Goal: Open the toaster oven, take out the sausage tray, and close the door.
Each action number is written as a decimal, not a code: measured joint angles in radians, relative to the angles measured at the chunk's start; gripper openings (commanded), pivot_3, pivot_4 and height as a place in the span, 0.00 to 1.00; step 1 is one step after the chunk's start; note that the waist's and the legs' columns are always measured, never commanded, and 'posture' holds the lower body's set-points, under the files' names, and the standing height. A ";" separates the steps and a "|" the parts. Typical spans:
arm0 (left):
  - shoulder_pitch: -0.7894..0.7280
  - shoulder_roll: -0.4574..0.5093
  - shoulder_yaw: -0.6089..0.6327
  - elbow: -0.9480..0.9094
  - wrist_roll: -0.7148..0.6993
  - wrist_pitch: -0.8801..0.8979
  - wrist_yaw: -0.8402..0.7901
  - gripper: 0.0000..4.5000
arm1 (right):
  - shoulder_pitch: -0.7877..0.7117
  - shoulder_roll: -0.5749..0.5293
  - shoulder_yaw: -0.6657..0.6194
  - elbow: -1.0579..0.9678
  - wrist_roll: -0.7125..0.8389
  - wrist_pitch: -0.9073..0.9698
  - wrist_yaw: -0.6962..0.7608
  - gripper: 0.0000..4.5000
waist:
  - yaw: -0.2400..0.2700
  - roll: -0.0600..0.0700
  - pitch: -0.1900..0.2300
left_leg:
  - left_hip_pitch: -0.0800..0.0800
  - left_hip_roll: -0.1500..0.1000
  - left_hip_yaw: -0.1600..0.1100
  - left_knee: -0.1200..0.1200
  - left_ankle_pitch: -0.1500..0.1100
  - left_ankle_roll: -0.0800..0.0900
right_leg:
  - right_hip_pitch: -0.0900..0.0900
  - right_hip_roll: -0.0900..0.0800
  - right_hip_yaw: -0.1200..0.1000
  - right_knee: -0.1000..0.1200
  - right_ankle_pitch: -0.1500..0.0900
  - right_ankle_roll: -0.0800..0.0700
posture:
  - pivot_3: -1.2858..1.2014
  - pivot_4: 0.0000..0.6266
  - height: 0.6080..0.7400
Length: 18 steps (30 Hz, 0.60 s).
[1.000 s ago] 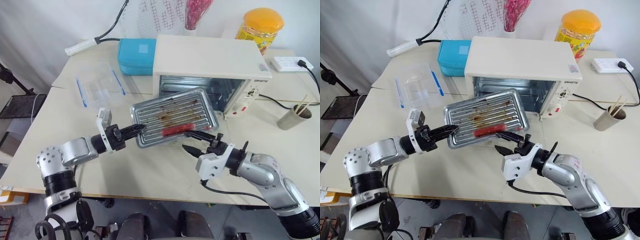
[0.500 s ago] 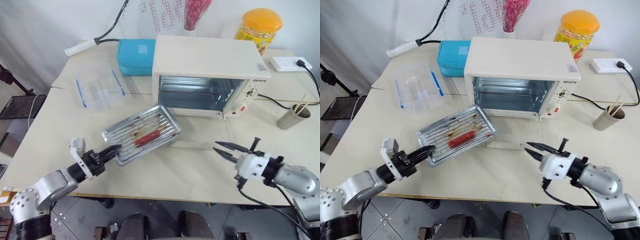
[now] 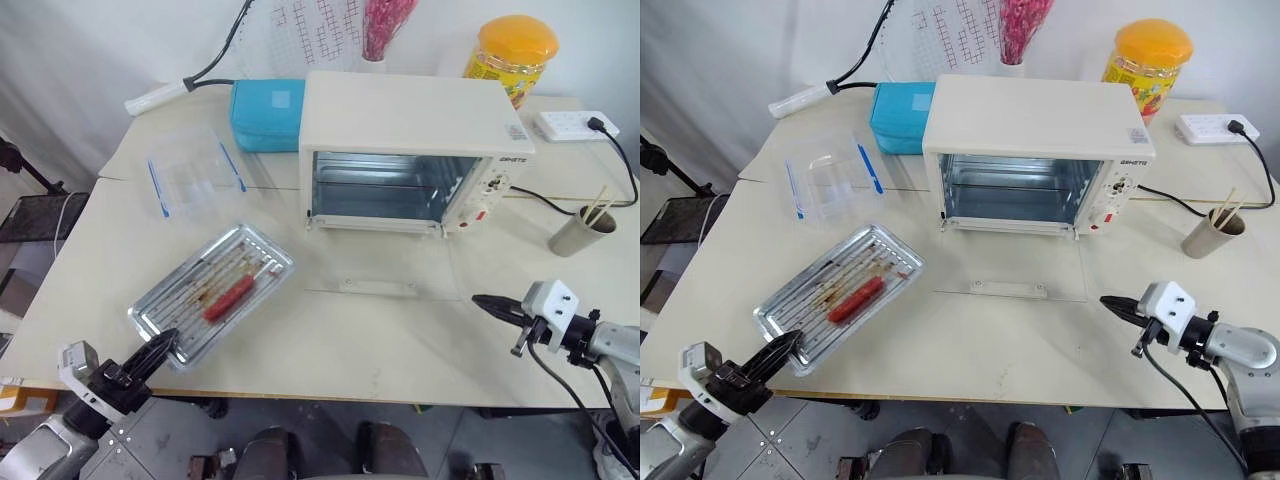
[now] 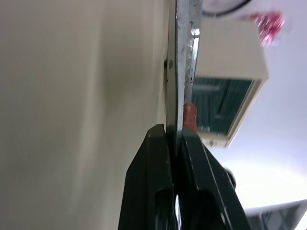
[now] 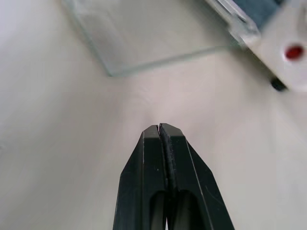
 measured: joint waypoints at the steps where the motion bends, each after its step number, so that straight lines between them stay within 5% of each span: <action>1: 0.001 -0.015 0.005 -0.015 0.000 -0.014 0.001 0.02 | -0.026 0.004 0.003 0.020 -0.002 -0.003 0.012 0.01 | 0.001 0.000 0.000 | 0.000 0.000 0.000 0.000 0.000 0.000 | 0.000 0.000 0.000 0.000 0.000 0.000 | 0.52 0.24 1.00; 7: 0.005 -0.089 0.003 -0.102 0.000 -0.084 0.029 0.02 | -0.118 0.082 0.041 0.063 0.028 0.027 0.120 0.01 | 0.000 0.000 0.000 | -0.001 0.000 0.000 -0.001 0.000 0.000 | 0.000 0.003 0.000 0.000 0.000 0.000 | 0.52 0.24 1.00; 11: 0.001 -0.116 0.001 -0.129 0.000 -0.121 0.064 0.02 | -0.127 0.090 0.034 0.000 0.131 0.224 0.174 0.01 | 0.001 0.000 0.000 | -0.001 0.000 0.000 0.000 0.000 0.000 | 0.000 0.003 0.000 0.000 0.000 0.000 | 0.52 0.24 1.00; 18: -0.020 -0.152 -0.010 -0.177 0.000 -0.171 0.133 0.02 | -0.181 0.102 -0.049 -0.119 0.275 0.446 0.115 0.01 | 0.002 0.000 0.000 | -0.001 0.000 0.000 0.000 -0.001 -0.001 | 0.000 0.001 0.000 -0.001 0.000 0.000 | 0.52 0.24 1.00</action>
